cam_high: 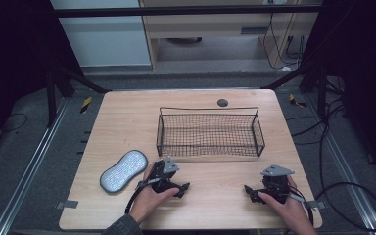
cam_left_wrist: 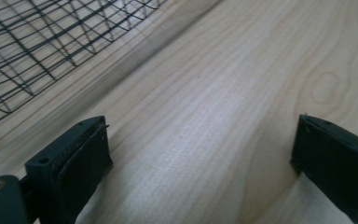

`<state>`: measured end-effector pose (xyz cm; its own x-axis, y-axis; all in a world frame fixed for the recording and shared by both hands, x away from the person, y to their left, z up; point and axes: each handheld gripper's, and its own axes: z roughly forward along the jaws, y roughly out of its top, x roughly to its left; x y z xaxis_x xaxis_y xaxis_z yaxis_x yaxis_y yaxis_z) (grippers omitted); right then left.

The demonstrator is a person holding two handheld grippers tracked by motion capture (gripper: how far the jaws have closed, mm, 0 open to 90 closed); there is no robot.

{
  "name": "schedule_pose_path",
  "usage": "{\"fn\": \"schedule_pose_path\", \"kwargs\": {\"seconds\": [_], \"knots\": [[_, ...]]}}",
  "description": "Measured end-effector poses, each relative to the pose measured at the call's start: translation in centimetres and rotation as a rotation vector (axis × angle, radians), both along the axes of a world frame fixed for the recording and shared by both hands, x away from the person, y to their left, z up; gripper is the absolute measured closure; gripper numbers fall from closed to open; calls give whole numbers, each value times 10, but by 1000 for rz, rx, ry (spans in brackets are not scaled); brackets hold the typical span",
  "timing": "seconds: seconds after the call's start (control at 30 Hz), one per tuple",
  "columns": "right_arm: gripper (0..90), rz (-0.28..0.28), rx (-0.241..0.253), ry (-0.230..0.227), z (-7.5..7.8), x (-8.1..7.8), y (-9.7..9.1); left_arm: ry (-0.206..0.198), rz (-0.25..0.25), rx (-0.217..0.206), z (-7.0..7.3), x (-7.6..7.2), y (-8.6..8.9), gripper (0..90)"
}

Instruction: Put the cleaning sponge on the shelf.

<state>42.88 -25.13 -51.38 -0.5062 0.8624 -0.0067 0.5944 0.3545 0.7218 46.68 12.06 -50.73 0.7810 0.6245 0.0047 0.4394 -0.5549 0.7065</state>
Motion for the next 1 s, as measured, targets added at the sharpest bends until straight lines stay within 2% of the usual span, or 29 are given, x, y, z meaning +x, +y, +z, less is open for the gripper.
{"fn": "schedule_pose_path", "kwargs": {"seconds": [0.1, 0.2, 0.23, 0.37, 0.47, 0.5, 0.6, 0.63, 0.7, 0.8, 0.83, 0.9, 1.0], "knots": [[3, 0, 0, 0, 0, 0, 0, 17, -24, -20, 3, -1, 0, 45], [3, 0, 0, 0, 0, 0, 0, -26, -39, 2, 10, -4, 0, 43], [3, 0, 0, 0, 0, 0, 0, -23, -32, -24, 14, -5, 3, 44], [3, 0, 0, 0, 0, 0, 0, -44, -19, 0, 23, -7, 8, 55], [3, 0, 0, 0, 0, 0, 0, -39, 9, -23, 34, -7, 17, 56], [3, 0, 0, 0, 0, 0, 0, -61, 32, 7, 45, -6, 23, 59], [3, 0, 0, 0, 0, 0, 0, -57, 64, 9, 60, -2, 37, 57], [3, 0, 0, 0, 0, 0, 0, -57, 64, 9, 60, -2, 37, 54], [3, 0, 0, 0, 0, 0, 0, -61, 76, 37, 66, 0, 46, 53], [3, 0, 0, 0, 0, 0, 0, -42, 98, 40, 71, 3, 62, 47], [3, 0, 0, 0, 0, 0, 0, -42, 98, 40, 71, 3, 62, 44], [3, 0, 3, 2, 0, 0, 0, -55, 123, 102, 75, 6, 75, 47], [3, 1, 2, 2, 0, 0, 0, -35, 131, 116, 76, 7, 83, 42]]}}
